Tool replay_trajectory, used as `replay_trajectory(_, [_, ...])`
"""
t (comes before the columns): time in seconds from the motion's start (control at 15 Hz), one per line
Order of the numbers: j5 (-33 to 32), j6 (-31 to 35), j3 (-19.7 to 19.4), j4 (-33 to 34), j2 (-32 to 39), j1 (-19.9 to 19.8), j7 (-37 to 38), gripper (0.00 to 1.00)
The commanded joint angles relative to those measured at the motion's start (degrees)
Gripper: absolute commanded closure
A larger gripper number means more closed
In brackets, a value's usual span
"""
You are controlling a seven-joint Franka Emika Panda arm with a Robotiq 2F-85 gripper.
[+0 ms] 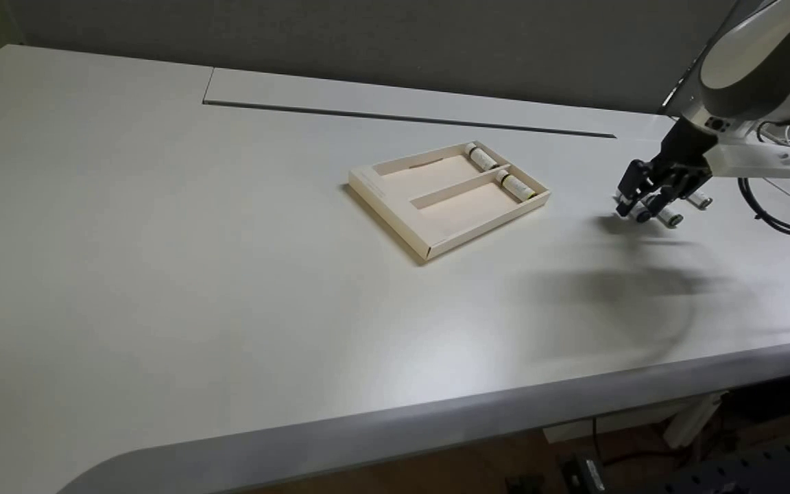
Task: Pick up the objects and put them in the box
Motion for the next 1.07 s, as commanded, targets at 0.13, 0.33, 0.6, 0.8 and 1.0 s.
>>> replay_trajectory(0.13, [0.64, -0.29, 1.0, -0.31, -0.65, -0.56, -0.16, 0.81])
replay_trajectory(0.33, [0.94, -1.35, 1.4, -0.48, -3.02, -0.4, 0.01, 0.95])
replay_trajectory(0.6, [0.23, -1.34, 1.56, -1.62, -7.81, 2.32, 0.7, 0.93])
replay_trajectory(0.8, [0.08, -1.2, 2.9, -1.87, -10.05, 5.09, 0.98, 0.93])
replay_trajectory(1.0, [-0.7, -1.6, 3.8, -1.59, -10.5, 9.39, 1.97, 0.93])
